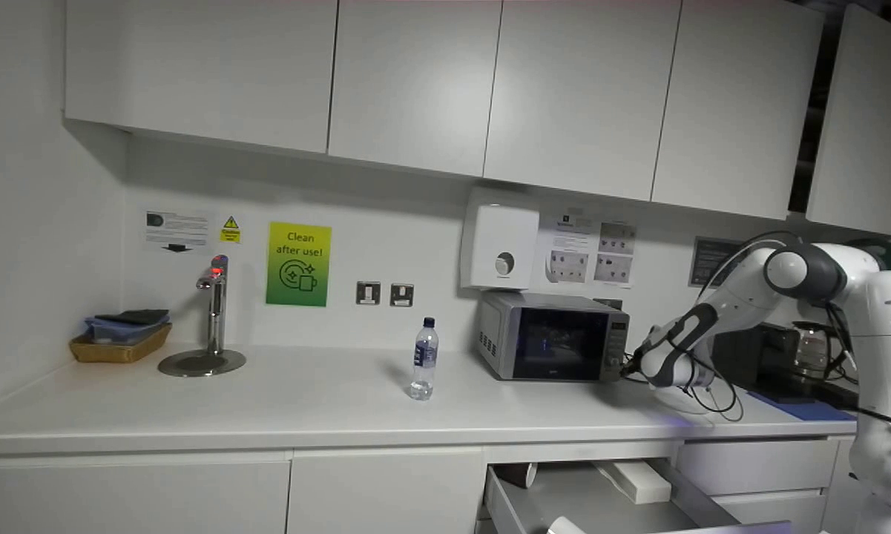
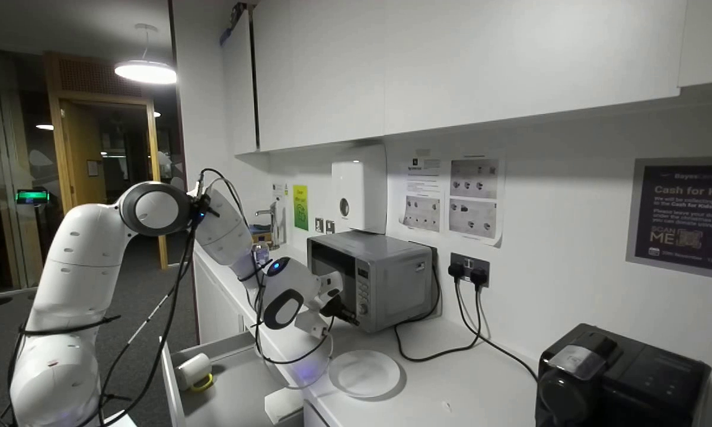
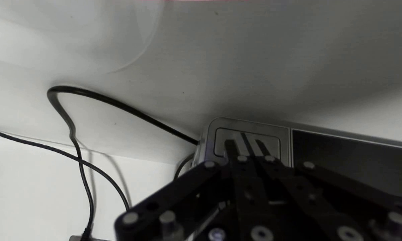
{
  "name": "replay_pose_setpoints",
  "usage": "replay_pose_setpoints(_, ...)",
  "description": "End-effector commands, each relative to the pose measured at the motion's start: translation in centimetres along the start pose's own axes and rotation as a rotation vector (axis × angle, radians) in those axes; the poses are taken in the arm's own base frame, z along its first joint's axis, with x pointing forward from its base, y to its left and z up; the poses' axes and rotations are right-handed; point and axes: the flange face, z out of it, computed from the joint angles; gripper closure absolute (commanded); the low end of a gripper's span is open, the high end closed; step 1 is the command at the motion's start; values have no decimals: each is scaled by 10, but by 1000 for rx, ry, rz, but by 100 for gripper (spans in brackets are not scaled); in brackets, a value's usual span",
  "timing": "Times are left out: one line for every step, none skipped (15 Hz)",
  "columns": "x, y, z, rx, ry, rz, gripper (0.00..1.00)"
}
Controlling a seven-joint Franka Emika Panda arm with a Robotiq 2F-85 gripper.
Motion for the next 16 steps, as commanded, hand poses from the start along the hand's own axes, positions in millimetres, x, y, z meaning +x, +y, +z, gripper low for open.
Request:
replay_pose_setpoints(7, 5, 12, -18, 10, 1, 100)
replay_pose_setpoints(7, 6, 15, -19, 11, 0, 100)
replay_pose_setpoints(8, 6, 18, -19, 12, -2, 100)
replay_pose_setpoints(10, 6, 20, -23, 14, -2, 100)
replay_pose_setpoints(11, 5, 23, -23, 15, -1, 100)
replay_pose_setpoints(12, 4, 25, -22, 17, -5, 100)
replay_pose_setpoints(14, 3, 28, -22, 21, -6, 100)
replay_pose_setpoints(16, 1, 30, -21, 23, -7, 100)
replay_pose_setpoints(17, -1, 32, -19, 25, -8, 100)
replay_pose_setpoints(19, -2, 34, -18, 28, -9, 100)
replay_pose_setpoints(19, -4, 37, -16, 28, -9, 100)
replay_pose_setpoints(18, -5, 38, -14, 27, -10, 100)
replay_pose_setpoints(18, -6, 39, -13, 26, -9, 100)
replay_pose_setpoints(18, -7, 40, -13, 25, -8, 100)
replay_pose_setpoints(19, -8, 41, -13, 28, -8, 100)
replay_pose_setpoints(21, -8, 42, -12, 31, -8, 100)
